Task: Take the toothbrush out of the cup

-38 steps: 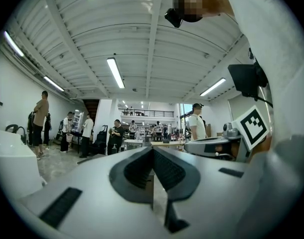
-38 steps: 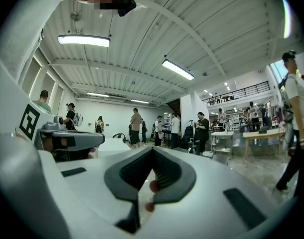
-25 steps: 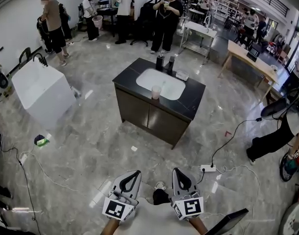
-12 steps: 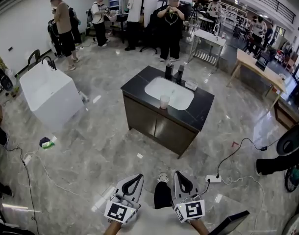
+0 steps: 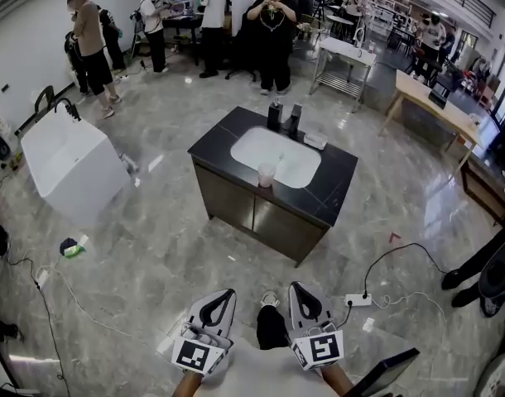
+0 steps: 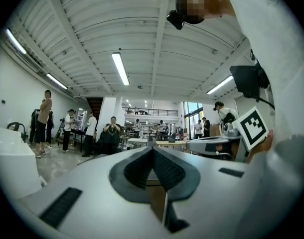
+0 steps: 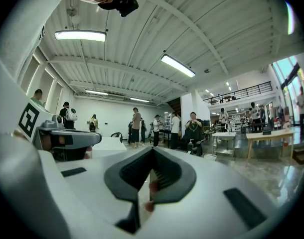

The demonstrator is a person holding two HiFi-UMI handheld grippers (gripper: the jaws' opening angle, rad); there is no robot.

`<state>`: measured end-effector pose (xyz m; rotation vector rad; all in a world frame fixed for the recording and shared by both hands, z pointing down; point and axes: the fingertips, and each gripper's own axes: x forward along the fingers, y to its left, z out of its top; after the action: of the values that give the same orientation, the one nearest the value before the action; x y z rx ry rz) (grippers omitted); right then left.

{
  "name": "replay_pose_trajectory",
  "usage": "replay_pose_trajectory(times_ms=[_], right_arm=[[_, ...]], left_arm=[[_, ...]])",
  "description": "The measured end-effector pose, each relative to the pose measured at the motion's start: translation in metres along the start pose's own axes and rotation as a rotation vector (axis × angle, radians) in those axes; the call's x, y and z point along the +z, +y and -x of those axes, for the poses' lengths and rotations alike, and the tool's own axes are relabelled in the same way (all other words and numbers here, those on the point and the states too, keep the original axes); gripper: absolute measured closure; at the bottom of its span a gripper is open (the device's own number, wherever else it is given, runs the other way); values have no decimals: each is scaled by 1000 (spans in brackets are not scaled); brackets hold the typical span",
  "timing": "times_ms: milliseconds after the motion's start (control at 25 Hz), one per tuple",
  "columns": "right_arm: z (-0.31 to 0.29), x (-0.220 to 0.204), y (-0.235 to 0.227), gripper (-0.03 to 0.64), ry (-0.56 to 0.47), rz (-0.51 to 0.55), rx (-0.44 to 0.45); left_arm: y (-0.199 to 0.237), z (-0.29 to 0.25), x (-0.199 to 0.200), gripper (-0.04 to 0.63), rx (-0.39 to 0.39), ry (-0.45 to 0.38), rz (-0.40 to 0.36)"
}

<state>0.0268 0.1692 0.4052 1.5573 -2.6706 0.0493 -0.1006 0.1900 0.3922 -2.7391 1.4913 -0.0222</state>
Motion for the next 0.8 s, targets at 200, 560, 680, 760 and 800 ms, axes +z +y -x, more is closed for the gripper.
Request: replay_pose_trajectory(times_ms=[200,560,680,760,800], right_arm=[[-31,1,-35,612,-1,-10,-12],[-97,6,-109,612,11,-35,-24],[-123,9,-133,612,5,-36,-15],[-139,12,-147,612,3,-34,-6],[-146,14,-153,612,1,-33,-1]], left_arm=[[13,-49,1,600,-21,2,-12],[42,-145,7,600,-15,15,-18],[55,-179,7,600,-2,13,-24],[62,-199,11,600,8,14,-34],[66,-208,14,600,13,13,-38]])
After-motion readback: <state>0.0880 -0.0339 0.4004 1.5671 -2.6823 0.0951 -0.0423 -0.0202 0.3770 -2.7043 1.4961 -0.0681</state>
